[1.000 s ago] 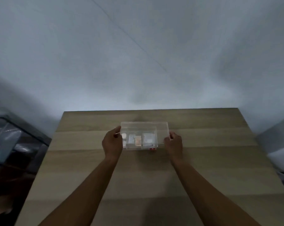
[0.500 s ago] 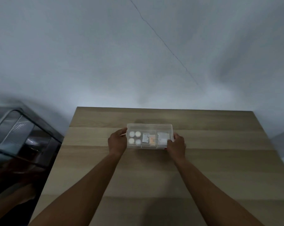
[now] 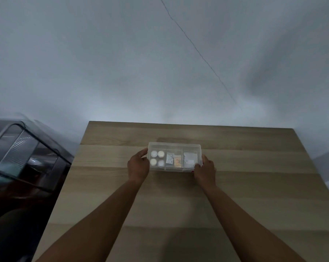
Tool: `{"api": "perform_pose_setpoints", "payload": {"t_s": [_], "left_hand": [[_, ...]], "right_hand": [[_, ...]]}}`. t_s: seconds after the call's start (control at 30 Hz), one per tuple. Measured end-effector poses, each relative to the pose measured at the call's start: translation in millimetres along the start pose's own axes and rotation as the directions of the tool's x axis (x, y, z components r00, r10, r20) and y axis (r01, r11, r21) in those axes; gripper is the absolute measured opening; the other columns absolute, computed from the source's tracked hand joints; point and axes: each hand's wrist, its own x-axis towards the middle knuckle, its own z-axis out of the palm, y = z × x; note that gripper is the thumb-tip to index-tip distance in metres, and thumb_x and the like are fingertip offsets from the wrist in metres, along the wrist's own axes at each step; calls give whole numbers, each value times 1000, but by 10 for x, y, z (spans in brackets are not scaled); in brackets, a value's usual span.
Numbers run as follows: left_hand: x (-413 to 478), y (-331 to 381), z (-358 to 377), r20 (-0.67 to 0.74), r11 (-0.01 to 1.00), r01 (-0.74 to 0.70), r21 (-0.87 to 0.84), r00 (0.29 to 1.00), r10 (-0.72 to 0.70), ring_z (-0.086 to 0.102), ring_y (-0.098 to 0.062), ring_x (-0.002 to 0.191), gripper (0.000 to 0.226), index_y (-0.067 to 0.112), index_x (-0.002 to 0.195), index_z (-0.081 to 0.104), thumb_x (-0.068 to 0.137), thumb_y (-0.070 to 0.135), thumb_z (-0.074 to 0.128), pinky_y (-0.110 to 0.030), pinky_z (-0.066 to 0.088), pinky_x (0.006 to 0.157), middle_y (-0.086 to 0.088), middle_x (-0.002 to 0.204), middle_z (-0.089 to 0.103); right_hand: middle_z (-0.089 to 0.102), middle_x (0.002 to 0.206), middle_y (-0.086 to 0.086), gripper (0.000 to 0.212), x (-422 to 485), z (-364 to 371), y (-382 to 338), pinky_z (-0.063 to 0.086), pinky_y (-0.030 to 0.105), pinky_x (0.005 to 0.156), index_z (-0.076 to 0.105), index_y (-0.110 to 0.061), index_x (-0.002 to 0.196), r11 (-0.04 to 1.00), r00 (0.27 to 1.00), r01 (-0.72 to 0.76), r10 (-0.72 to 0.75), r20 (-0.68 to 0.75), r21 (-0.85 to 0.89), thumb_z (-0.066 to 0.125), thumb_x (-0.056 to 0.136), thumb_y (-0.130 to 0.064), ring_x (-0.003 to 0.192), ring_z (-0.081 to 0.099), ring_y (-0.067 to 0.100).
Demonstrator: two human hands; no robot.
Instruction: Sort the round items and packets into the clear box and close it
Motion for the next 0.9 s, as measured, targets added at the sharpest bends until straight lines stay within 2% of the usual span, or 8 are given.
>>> {"api": "perform_pose_setpoints", "payload": {"t_s": [0.13, 0.2, 0.3, 0.43, 0.57, 0.73, 0.8, 0.9], "left_hand": [[-89, -46, 27, 0, 996, 46, -77, 999, -47, 58, -21, 125, 45, 13, 131, 60, 86, 8, 55, -33, 42, 109, -6, 132, 64], [-162, -76, 48, 19, 995, 30, -96, 999, -28, 62, -18, 117, 42, 18, 127, 64, 86, 13, 57, -30, 47, 100, -2, 125, 69], [-253, -89, 85, 18, 996, -34, -82, 999, 35, 66, -16, 104, 39, 24, 123, 66, 87, 12, 54, -23, 44, 86, 1, 116, 73], [-257, -29, 99, 69, 997, -65, -46, 995, 68, 65, -18, 109, 39, 26, 126, 63, 91, 13, 50, -32, 50, 95, 0, 120, 71], [-187, 1, 87, 106, 997, -75, 0, 992, 75, 62, -20, 117, 39, 25, 129, 61, 93, 16, 51, -37, 49, 101, -1, 125, 69], [-185, 3, 69, 152, 996, -81, 35, 986, 75, 62, -21, 116, 39, 30, 130, 59, 94, 19, 49, -36, 49, 100, 0, 126, 69], [-196, 1, 47, 168, 995, -85, 51, 983, 75, 62, -21, 115, 41, 31, 132, 57, 93, 18, 49, -34, 49, 97, 0, 126, 68], [-185, -41, 82, 149, 998, -61, 25, 987, 56, 55, -25, 126, 52, 22, 143, 44, 92, 16, 50, -41, 45, 106, -6, 141, 57]], "right_hand": [[47, 139, 19, 58, -58, -30, 6, 42, 46, 106, 30, -9, 145, 996, 1000, 24, -23, -20, 87, 52, 91, -10, 127, 47, 35], [52, 137, 17, 55, -102, -36, 37, 44, 44, 103, 35, -7, 141, 991, 999, 18, -13, -37, 131, 53, 89, -8, 123, 51, 33], [53, 137, 17, 50, -157, -20, 82, 43, 40, 102, 42, -5, 136, 992, 999, 34, -29, -41, 122, 52, 87, -3, 124, 52, 32], [48, 145, 13, 58, -135, -55, 82, 40, 42, 110, 38, -9, 142, 994, 999, 47, -46, -13, 99, 48, 86, 0, 132, 46, 29], [44, 149, 13, 60, -85, -99, 71, 36, 42, 114, 34, -9, 145, 996, 1000, 30, -31, 3, 84, 47, 87, 1, 136, 42, 28], [44, 149, 12, 59, -85, -104, 67, 36, 41, 114, 35, -10, 145, 996, 1000, 20, -21, 14, 84, 48, 87, -1, 136, 42, 28], [47, 146, 12, 59, -93, -102, 64, 38, 41, 111, 37, -9, 143, 995, 999, 37, -37, 6, 90, 49, 86, -2, 133, 45, 29], [54, 133, 17, 52, -110, -98, 108, 44, 37, 95, 41, -7, 132, 985, 994, 87, -76, -77, 150, 51, 82, 1, 120, 53, 34]]}}
